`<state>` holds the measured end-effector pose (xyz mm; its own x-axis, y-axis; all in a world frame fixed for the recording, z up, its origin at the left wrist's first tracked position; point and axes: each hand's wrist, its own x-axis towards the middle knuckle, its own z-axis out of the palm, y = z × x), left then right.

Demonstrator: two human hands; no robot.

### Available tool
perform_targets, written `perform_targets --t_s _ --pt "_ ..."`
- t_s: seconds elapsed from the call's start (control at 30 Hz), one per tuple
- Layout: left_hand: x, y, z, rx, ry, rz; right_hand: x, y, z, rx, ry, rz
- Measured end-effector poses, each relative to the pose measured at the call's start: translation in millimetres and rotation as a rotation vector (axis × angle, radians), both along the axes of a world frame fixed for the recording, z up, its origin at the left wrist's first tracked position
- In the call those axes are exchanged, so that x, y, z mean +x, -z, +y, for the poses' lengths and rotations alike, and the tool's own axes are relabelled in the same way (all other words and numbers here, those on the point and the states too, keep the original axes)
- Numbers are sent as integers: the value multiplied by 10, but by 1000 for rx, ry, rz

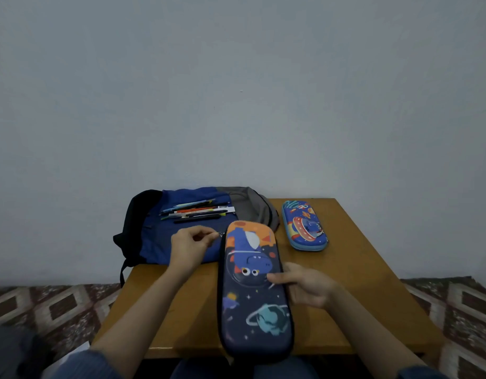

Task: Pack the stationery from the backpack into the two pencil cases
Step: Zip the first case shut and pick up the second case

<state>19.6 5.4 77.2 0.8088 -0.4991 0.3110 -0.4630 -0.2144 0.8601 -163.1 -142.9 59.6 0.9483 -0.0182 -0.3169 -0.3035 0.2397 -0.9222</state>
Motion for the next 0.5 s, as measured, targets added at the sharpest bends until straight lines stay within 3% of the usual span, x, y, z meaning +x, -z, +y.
perform_targets --t_s 0.17,0.27,0.37,0.5 --pt "88 1 39 65 209 201 -158 -5 -45 115 -15 -27" --pt "2 -1 20 -101 281 424 -219 5 -58 403 250 -63" --pt "-35 -21 -1 -288 283 591 -213 68 -79 611 515 -249" --pt "-134 15 -18 -314 225 516 -190 172 -123 732 825 -342"
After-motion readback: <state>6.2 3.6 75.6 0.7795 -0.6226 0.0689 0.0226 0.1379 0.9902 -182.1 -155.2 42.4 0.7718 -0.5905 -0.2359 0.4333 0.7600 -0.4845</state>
